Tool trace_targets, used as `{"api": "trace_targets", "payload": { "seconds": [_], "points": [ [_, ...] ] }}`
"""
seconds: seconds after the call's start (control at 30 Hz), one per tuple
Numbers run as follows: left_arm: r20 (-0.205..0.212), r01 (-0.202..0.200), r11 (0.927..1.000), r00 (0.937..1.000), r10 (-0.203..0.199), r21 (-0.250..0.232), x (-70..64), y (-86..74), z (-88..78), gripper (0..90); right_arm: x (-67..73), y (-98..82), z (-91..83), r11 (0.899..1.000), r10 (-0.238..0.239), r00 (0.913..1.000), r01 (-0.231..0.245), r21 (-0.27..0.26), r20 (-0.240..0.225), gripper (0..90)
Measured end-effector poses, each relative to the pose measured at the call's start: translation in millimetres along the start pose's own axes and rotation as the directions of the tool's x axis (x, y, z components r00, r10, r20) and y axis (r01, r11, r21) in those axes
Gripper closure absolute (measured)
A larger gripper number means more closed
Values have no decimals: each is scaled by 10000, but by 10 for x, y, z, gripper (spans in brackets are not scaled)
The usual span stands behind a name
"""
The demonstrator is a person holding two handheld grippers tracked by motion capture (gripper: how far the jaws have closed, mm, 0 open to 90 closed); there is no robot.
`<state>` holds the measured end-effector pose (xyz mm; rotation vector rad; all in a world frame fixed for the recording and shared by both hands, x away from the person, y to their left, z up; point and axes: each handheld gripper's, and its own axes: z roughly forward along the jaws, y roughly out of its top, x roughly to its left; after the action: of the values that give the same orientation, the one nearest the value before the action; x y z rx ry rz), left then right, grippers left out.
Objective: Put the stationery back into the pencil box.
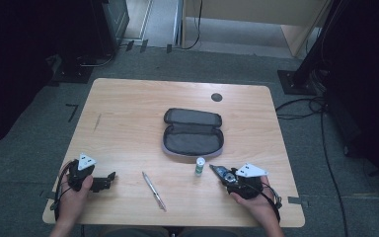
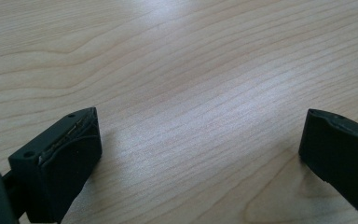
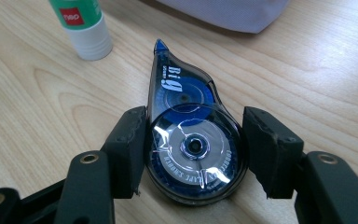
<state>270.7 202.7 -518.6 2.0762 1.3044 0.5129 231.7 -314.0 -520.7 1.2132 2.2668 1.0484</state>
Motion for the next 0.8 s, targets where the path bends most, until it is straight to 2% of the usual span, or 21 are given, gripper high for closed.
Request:
{"api": "trace_targets", "payload": {
  "seconds": [0.33,0.6,0.8],
  "points": [
    [-7,16,10000,10000,-16,3,-3,0,1,0,-72,52,-122,9992,316,9986,-304,-272,429,424],
    [-38,-26,10000,10000,26,11,-6,0,4,0,-138,178,-255,9965,684,9955,-650,-531,661,423],
    [-22,-23,10000,10000,23,18,-4,0,2,0,-154,301,-294,9963,611,9951,-562,-647,773,423]
  ]
}}
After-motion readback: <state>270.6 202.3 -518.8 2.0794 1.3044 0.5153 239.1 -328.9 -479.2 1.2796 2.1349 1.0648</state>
